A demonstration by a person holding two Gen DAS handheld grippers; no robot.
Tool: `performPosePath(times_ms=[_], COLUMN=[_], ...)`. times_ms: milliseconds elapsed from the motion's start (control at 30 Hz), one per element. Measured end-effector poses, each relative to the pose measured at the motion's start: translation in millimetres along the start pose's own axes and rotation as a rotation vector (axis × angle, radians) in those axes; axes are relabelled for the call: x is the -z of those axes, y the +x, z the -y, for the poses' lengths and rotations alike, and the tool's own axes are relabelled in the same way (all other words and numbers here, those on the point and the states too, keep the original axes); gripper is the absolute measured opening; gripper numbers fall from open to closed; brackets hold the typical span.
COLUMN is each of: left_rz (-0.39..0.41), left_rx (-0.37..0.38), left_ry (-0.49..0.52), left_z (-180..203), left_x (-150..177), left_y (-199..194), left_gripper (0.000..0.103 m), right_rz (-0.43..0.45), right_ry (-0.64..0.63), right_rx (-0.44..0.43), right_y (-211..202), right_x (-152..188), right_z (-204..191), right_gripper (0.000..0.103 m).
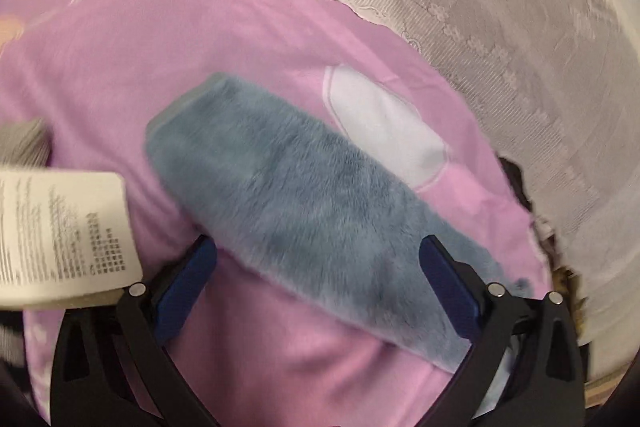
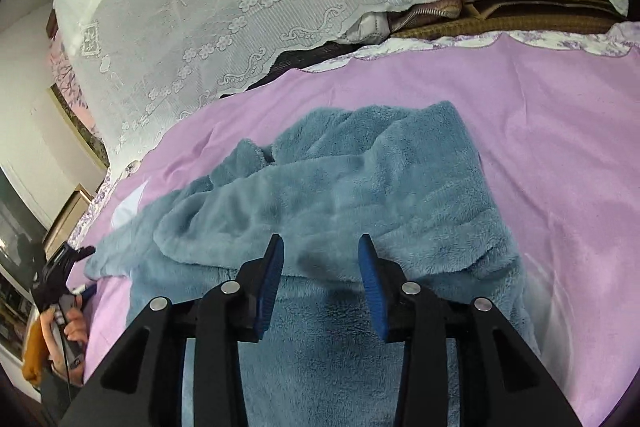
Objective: Fold small clothes
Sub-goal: 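Reach the left tool to the other sleeve cuff and close on it, then fold the held sleeve over the jacket body and open the left tool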
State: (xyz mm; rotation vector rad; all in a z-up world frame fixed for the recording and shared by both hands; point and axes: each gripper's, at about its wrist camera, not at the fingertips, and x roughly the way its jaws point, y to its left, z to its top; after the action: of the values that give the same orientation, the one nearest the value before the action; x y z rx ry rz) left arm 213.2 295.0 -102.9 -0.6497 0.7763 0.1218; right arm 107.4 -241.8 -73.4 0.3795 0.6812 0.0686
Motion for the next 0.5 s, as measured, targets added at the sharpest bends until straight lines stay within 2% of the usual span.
performPosePath(times_ms=[133, 167, 200, 233, 300, 367, 500], left_rz=[0.020, 0.023, 0.023, 0.020, 0.021, 0.017, 0.019], left_rx=[-0.007, -0.002, -0.003, 0.001, 0.023, 0.037, 0.067], left_ry=[0.010, 0.001, -0.011, -0.036, -0.083, -0.119, -0.151], left_z=[4, -1, -3, -8, -20, -31, -38], left_x=[-11, -12, -14, -16, -18, -19, -20], left_y=[9, 7, 8, 8, 6, 4, 2], left_gripper=[0.095, 0.083, 0.066, 0.061, 0.042, 0.030, 0.015], right_rz=[-0.048, -0.045, -0.036, -0.030, -0.024, -0.019, -0.010], right_ry=[-0.018, -0.011, 0.000, 0.007, 0.008, 0.000, 0.003], right_rx=[0.019, 0.013, 0.004, 0.000, 0.000, 0.003, 0.002], right_y=[16, 16, 14, 13, 12, 12, 10], right_x=[8, 8, 7, 7, 8, 8, 8], right_z=[-1, 0, 2, 3, 2, 1, 1], right_gripper=[0.041, 0.041, 0.041, 0.040, 0.040, 0.040, 0.040])
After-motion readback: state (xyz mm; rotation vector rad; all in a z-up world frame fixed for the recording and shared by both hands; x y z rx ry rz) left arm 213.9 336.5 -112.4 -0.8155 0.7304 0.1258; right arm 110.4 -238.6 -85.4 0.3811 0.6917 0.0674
